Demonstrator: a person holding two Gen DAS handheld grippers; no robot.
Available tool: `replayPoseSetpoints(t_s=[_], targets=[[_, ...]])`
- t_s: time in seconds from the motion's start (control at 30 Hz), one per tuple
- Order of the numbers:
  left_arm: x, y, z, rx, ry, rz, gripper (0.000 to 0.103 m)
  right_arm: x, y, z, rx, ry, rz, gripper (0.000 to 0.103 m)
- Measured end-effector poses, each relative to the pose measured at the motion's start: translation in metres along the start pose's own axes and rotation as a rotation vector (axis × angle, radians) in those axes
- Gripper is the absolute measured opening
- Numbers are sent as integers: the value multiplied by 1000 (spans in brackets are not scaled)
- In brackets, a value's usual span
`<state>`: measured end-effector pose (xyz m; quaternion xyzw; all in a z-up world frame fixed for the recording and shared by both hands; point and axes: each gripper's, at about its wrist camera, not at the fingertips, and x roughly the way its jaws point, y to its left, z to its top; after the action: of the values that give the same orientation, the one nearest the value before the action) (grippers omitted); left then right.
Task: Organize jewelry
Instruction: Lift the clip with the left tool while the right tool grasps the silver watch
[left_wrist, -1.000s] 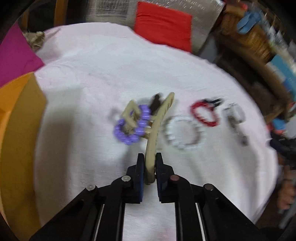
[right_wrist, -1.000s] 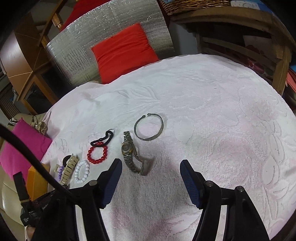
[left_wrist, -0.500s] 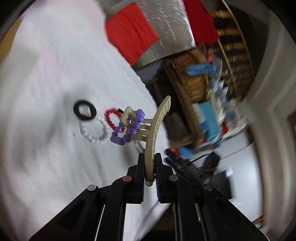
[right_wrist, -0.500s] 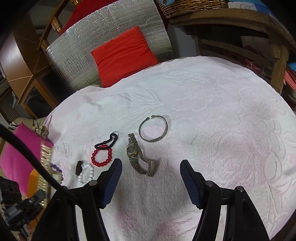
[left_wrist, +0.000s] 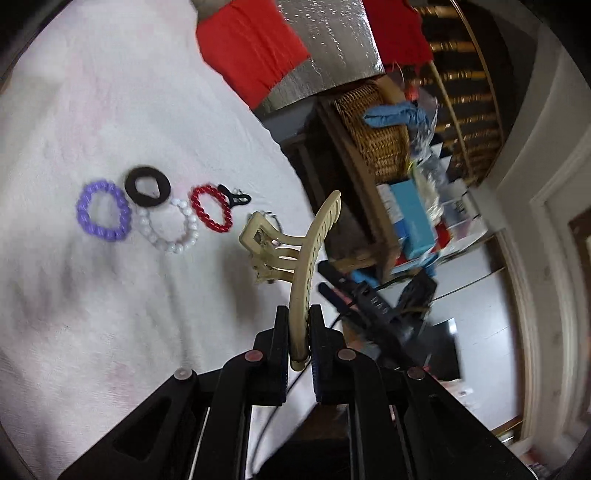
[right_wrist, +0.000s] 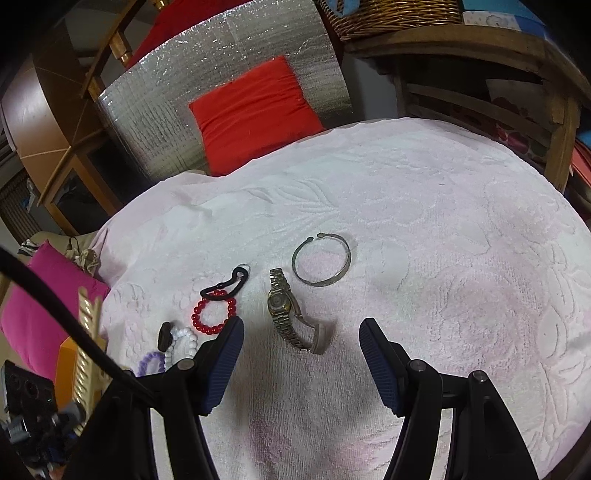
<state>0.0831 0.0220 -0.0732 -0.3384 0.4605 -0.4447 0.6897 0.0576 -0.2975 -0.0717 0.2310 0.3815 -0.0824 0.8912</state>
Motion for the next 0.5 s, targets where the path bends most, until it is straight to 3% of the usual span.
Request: replayPoseSetpoints(t_s=[0.17,0.27,0.5], targets=[[-15,-13,-7,169,-44,210,10,3,-13,6,19,5,7,67],[-16,-15,-7,208,-63,278,10,11,-22,9,41,40,44,58],[-22,-15,-4,249,-115,389,10,45,-9,5,-25,145,80,58]])
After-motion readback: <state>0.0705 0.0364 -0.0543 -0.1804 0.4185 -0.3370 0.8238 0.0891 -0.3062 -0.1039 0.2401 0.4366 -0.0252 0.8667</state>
